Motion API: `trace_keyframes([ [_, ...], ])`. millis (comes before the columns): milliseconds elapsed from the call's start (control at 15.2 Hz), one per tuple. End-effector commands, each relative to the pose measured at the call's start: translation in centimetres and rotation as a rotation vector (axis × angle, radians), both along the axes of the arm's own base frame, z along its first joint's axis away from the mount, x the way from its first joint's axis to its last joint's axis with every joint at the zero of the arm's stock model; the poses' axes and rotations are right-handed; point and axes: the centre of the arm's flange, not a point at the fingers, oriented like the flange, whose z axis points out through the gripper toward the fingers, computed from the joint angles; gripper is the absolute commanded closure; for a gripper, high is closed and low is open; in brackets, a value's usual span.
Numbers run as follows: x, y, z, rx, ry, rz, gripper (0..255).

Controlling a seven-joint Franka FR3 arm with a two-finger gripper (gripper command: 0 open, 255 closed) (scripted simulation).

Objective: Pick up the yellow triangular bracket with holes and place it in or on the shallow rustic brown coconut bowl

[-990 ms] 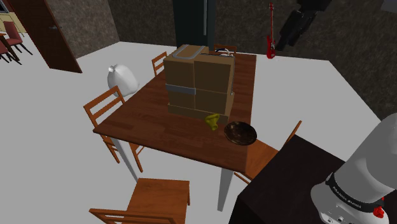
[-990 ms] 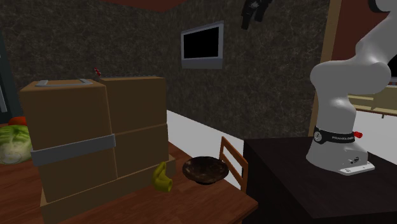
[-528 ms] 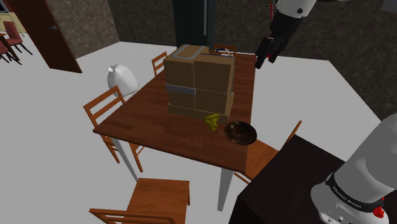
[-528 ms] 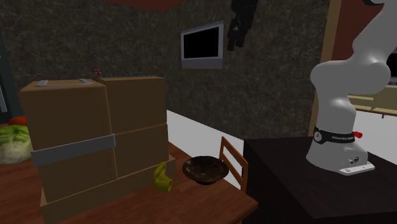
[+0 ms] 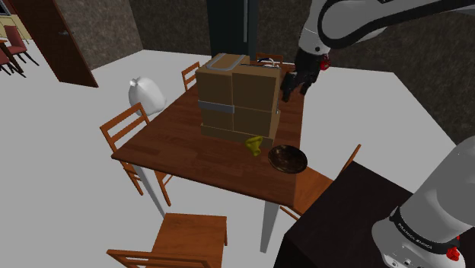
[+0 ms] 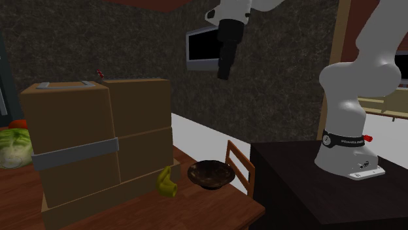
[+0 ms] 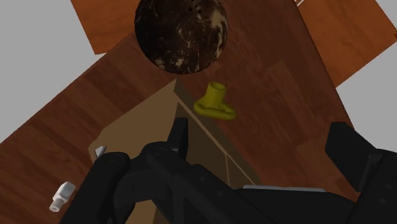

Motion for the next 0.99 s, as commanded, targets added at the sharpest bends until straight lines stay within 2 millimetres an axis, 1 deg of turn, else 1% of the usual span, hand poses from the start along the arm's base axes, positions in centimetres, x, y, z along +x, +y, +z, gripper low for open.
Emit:
trace_keyframes([
  [0,1.7,-0.1,-2.4,0.000,0.011,-0.019,0],
  [924,12.0,-0.4,-18.3,0.001,0.092,-0.145,0],
])
